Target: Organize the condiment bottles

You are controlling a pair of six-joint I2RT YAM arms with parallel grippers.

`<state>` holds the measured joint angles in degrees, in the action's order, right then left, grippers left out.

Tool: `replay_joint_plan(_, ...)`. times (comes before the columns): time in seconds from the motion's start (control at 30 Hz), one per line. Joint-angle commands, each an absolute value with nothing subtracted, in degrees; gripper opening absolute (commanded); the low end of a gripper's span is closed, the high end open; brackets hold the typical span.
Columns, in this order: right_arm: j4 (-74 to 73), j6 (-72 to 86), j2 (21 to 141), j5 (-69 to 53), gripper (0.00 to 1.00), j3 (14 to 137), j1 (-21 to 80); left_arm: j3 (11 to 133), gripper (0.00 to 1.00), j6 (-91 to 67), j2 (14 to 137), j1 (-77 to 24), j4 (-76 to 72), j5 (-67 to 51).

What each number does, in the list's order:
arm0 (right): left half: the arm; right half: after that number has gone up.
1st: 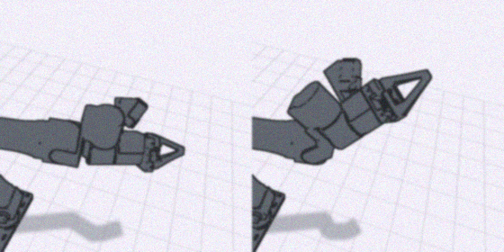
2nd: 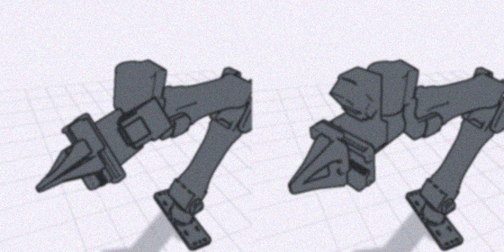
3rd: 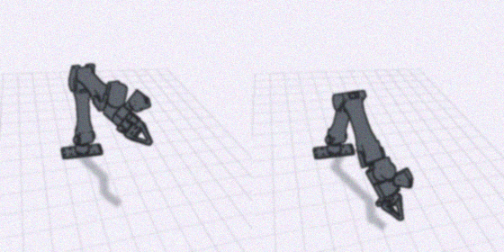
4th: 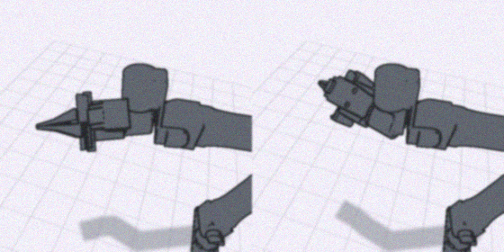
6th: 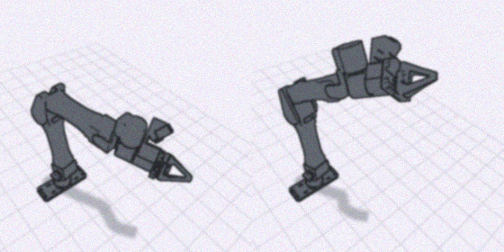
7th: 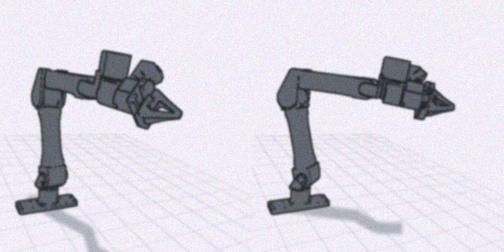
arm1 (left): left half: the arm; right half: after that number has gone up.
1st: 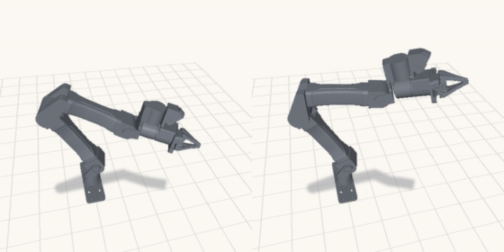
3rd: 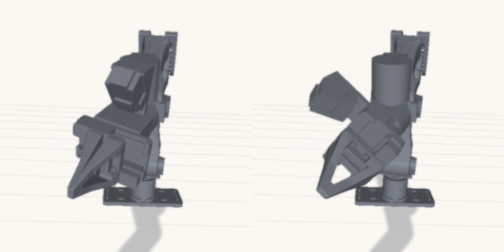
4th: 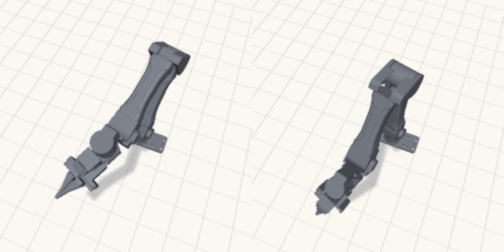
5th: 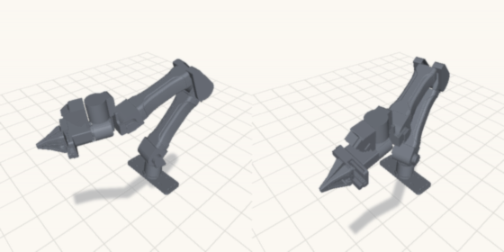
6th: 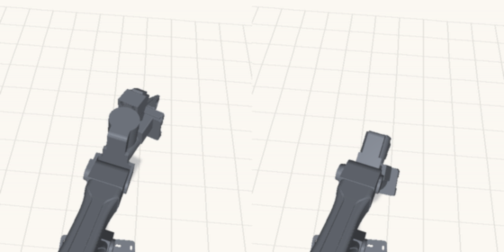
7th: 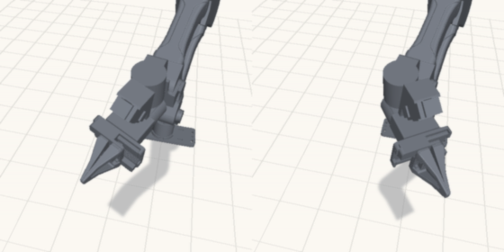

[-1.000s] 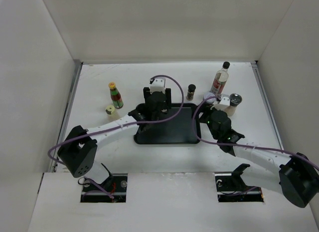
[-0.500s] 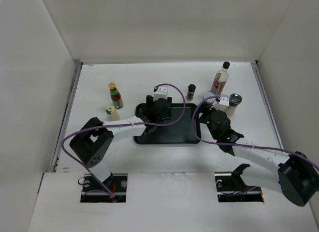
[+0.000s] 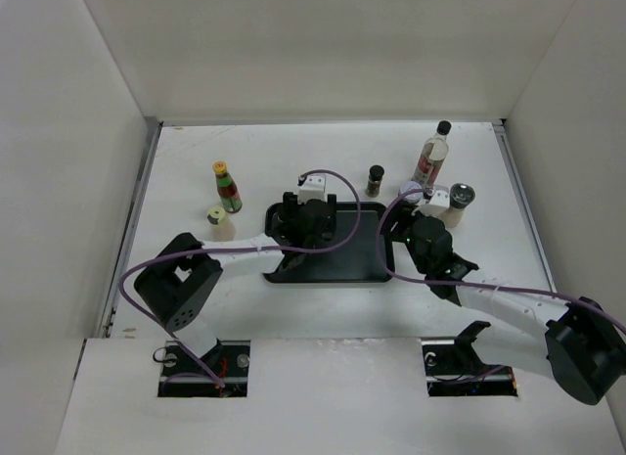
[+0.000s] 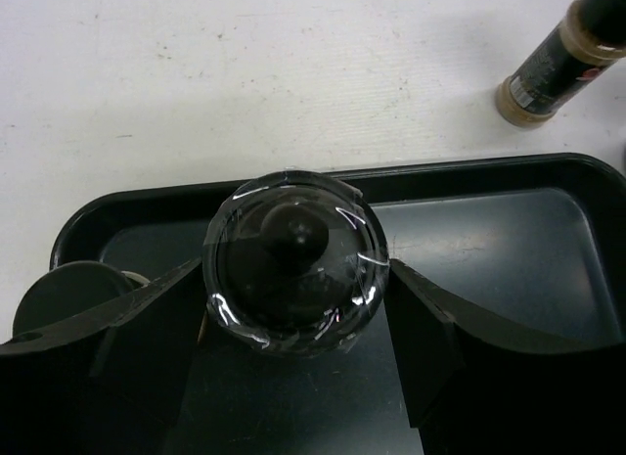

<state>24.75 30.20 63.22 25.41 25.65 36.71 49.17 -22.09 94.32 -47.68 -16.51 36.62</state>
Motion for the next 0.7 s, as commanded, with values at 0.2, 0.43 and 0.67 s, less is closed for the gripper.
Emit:
replay_joint_plan(0.2, 27.42, 30.15, 61.17, 23.03, 0.23, 25.84, 36.78, 41.84, 0.75, -22.15, 78.94, -50.49, -31.46, 33.75)
replay_joint_plan(0.43, 25.06, 29.88, 64.77, 19.07, 0.52, 31.28, 36.78, 34.82, 0.64, -21.97, 63.83, -51.63, -32.60, 29.54)
replay_joint_plan(0.67, 16.53, 27.43, 73.55, 20.74, 0.71, 42.35, 34.94, 20.76, 0.63, -26.09, 44.23, -48.30, -33.66, 27.68)
